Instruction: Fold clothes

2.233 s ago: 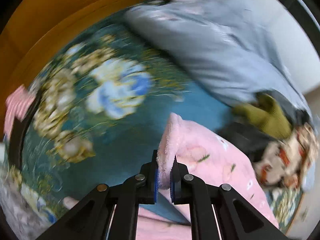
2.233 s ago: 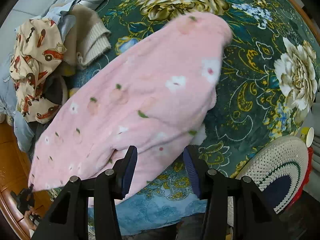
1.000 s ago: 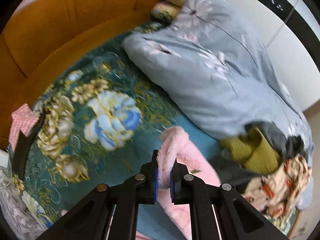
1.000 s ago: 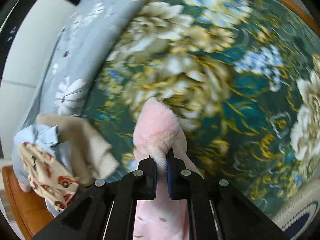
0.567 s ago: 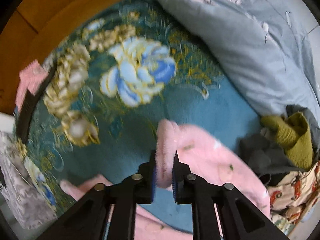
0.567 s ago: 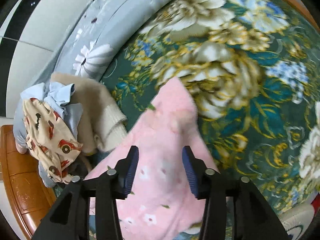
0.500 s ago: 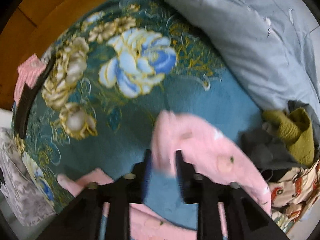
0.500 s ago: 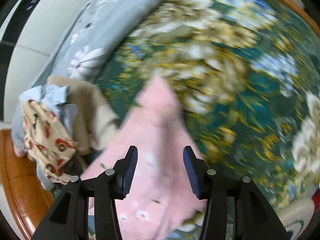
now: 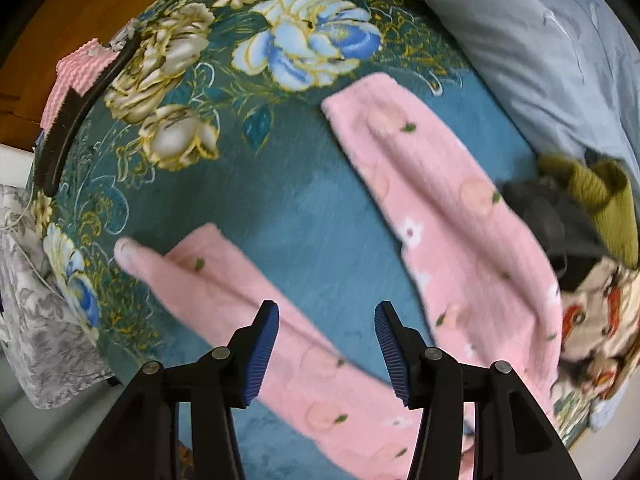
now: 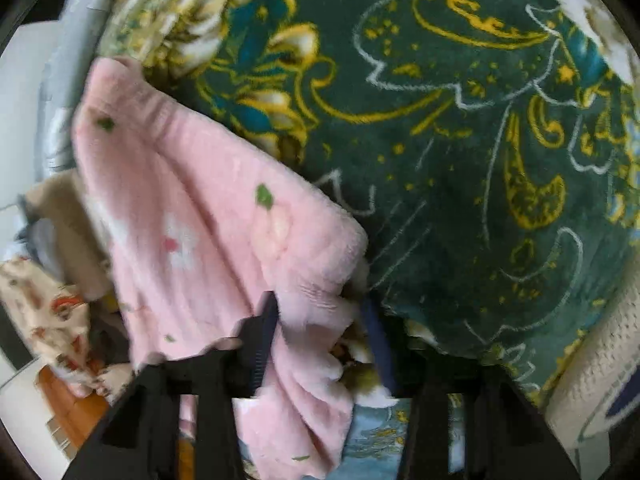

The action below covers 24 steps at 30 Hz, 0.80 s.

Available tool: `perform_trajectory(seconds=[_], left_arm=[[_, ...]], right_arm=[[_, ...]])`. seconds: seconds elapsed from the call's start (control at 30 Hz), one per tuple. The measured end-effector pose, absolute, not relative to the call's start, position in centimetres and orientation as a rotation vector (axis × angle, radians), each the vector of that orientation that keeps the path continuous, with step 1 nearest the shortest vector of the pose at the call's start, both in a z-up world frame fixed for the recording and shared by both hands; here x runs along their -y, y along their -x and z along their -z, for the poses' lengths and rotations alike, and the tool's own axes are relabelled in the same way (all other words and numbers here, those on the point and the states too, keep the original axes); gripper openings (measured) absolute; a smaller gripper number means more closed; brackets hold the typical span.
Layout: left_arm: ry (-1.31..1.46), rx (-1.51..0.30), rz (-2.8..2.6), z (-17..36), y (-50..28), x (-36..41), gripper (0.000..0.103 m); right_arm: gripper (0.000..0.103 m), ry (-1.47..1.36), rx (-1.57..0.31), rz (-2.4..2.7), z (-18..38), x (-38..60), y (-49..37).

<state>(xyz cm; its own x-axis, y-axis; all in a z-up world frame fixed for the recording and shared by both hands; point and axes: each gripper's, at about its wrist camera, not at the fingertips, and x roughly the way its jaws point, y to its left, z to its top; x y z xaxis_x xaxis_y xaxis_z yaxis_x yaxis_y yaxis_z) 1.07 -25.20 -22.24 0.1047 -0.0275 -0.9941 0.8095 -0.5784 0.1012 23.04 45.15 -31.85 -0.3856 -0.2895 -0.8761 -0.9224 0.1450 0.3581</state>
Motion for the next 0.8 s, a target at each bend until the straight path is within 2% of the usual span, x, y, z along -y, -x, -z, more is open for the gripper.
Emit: perform_trajectory(seconds=[0.03, 0.13, 0.43, 0.8], left_arm=[[-1.701, -0.772, 1.550, 22.2, -1.3, 25.0, 0.054], [-1.698, -0.786, 1.537, 22.3, -1.7, 24.8, 0.054], [-1.716, -0.854, 1.501, 24.3, -3.5, 24.4, 0.054], [-1.678, -0.883, 1.485, 23.8, -8.4, 25.8, 0.056]], right_arm=[[0.007, 1.167, -1.771, -1.255, 31.5, -45.2, -22.9], [0.007, 1.154, -1.730, -1.283, 29.5, -45.9, -24.1], [0.006, 1.069, -1.548, -1.152, 23.4, -48.4, -35.1], [0.006, 1.166, -1.493, -1.138, 23.4, -48.4, -34.7]])
